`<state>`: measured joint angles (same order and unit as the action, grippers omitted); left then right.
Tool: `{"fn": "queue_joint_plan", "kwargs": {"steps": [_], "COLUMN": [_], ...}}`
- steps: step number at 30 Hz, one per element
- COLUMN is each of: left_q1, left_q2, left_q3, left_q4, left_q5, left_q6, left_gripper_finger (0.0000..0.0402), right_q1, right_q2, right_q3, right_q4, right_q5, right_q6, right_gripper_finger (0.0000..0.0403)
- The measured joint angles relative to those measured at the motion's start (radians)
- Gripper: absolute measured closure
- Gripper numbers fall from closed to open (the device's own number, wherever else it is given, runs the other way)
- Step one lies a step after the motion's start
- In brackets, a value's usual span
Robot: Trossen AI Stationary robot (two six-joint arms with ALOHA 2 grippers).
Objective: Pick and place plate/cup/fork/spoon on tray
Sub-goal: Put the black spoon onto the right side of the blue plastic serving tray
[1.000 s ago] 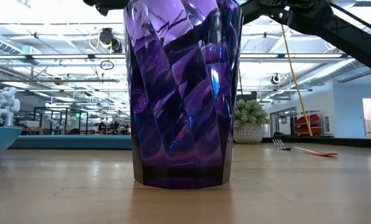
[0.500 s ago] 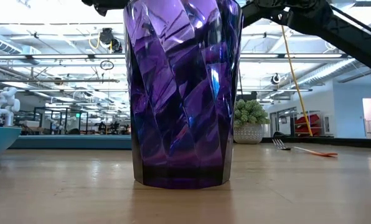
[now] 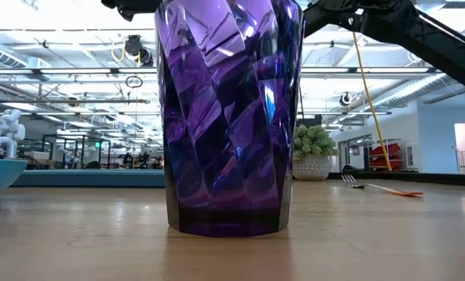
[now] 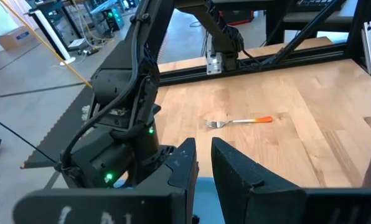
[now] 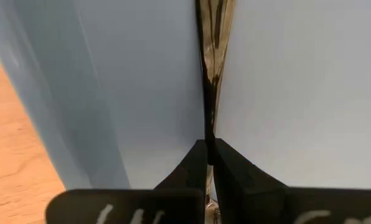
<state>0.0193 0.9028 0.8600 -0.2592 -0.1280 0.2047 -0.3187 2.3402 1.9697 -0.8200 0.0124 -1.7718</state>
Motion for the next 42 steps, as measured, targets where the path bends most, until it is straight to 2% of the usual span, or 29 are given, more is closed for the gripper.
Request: {"fn": "queue_joint_plan", "kwargs": {"steps": [8,14,23,25,28,33,38,40,42], "left_q1": [0.000,0.000,0.000,0.000,0.000,-0.001,-0.005,-0.009,-0.008], "left_q2": [0.000,0.000,0.000,0.000,0.000,0.000,0.000,0.000,0.000], "left_q3": [0.000,0.000,0.000,0.000,0.000,0.000,0.000,0.000,0.000], "left_q4": [-0.002,-0.010,-0.026,-0.026,-0.026,-0.029,-0.030,-0.030,-0.031], "left_q5": [0.000,0.000,0.000,0.000,0.000,0.000,0.001,0.001,0.005], "left_q6": [-0.001,-0.003,-0.004,-0.004,-0.004,-0.005,-0.005,-0.005,-0.006], "left_gripper_finger": [0.0346,0.0346,0.0346,0.0346,0.0346,0.0346,0.0346,0.0346,0.0346], "right_q1": [0.008,0.006,0.006,0.010,0.018,0.046,0.073,0.082,0.084], "right_q2": [0.000,0.000,0.000,-0.001,-0.014,-0.057,-0.108,-0.120,-0.135], "right_q3": [0.000,-0.001,-0.001,-0.001,-0.002,-0.001,-0.001,-0.001,-0.001], "right_q4": [0.001,0.006,0.009,0.021,0.046,0.111,0.064,0.077,0.101], "right_q5": [0.021,0.045,0.049,0.082,0.144,0.242,0.271,0.257,0.232], "right_q6": [-0.021,0.041,0.052,0.077,0.161,0.407,0.529,0.653,0.869], "right_gripper_finger": [0.0401,0.0373,0.0345,0.0341,0.0340,0.0343,0.0344,0.0344,0.0344]}}
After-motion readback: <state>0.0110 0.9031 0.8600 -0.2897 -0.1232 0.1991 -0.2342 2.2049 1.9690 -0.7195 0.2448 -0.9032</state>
